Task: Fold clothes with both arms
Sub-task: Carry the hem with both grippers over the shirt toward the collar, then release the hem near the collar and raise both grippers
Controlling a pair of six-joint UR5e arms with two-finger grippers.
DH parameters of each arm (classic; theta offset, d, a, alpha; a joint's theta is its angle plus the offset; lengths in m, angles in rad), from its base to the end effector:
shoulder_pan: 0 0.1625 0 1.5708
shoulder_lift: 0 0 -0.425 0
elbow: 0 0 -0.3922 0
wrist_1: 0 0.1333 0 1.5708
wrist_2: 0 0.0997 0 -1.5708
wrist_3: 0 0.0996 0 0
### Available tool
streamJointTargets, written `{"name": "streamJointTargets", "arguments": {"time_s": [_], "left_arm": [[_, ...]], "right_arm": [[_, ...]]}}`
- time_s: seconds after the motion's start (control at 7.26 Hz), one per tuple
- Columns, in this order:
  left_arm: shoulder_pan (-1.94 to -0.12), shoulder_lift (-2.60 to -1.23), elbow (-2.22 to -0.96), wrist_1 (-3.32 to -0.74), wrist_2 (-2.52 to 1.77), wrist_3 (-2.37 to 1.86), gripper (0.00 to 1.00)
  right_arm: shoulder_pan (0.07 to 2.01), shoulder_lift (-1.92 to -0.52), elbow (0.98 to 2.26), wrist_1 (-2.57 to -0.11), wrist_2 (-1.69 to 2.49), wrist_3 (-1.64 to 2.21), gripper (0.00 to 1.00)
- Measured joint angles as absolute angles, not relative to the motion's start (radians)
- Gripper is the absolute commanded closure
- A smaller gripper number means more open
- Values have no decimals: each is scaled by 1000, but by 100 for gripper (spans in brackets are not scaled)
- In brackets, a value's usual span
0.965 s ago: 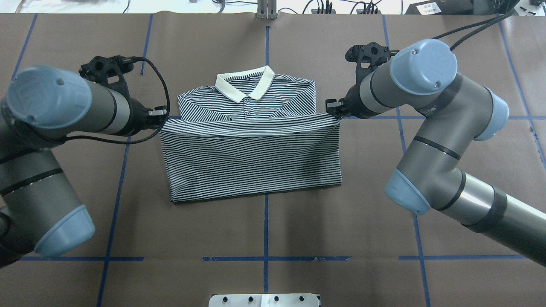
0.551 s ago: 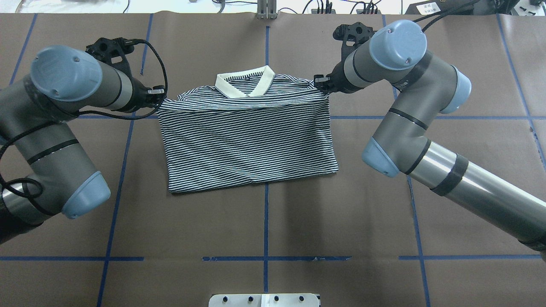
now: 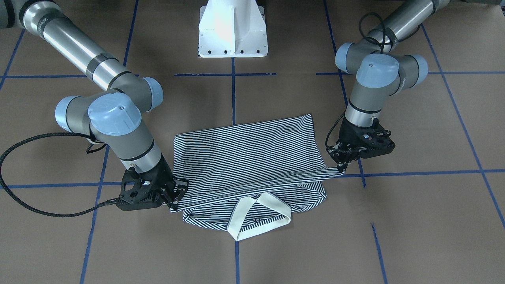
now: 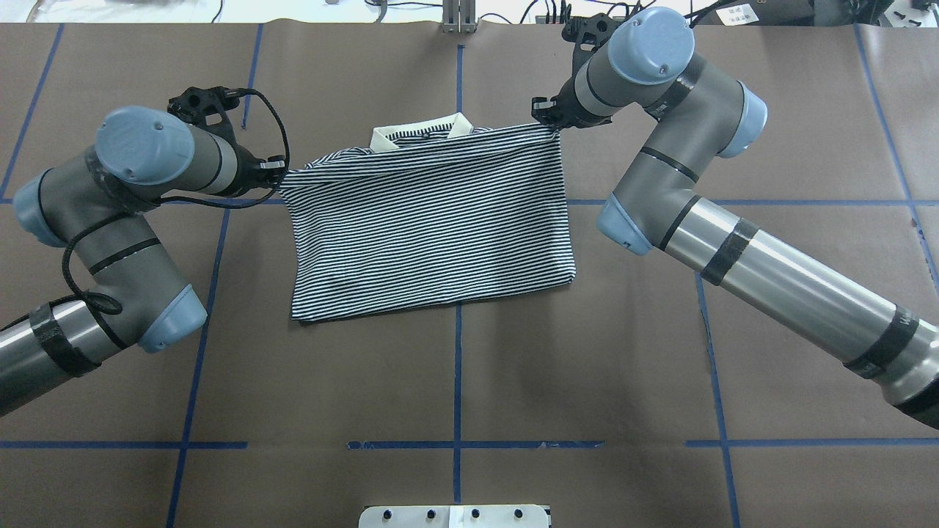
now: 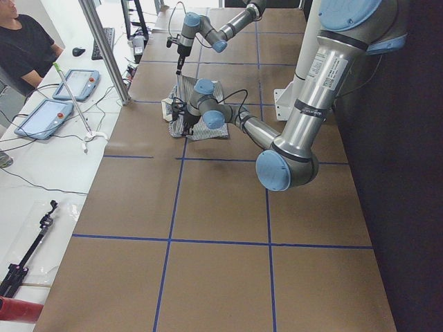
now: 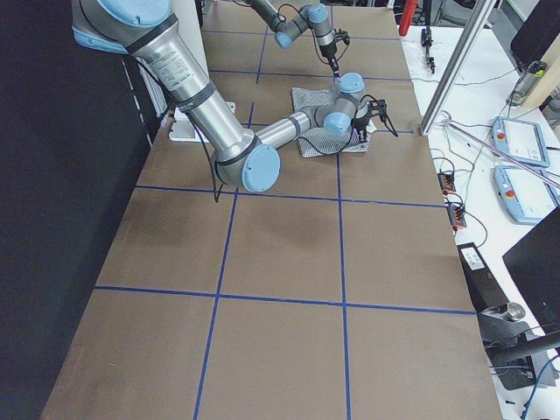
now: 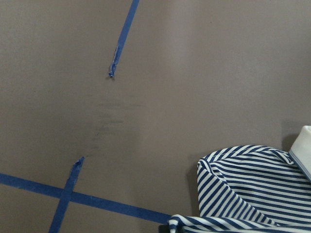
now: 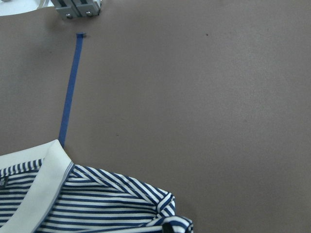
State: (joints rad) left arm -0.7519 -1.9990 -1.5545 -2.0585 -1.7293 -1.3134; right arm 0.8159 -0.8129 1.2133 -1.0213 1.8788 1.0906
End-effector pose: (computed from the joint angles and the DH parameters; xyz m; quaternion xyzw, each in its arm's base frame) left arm 0.4126 -0.5469 0.3752 0.1472 0.4139 -0.1863 0.8788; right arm -0.4652 -0.6450 0.2924 0.1640 -0.4426 0.0777 0.8782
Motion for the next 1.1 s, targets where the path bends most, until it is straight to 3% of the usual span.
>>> {"name": "streamJointTargets", "arguments": {"time_s": [1.1], "left_arm": [[-781, -2041, -1503, -2105, -1726, -1305, 100]], "right_arm": [[817, -787, 1163, -1004, 1876, 1089, 100]]}}
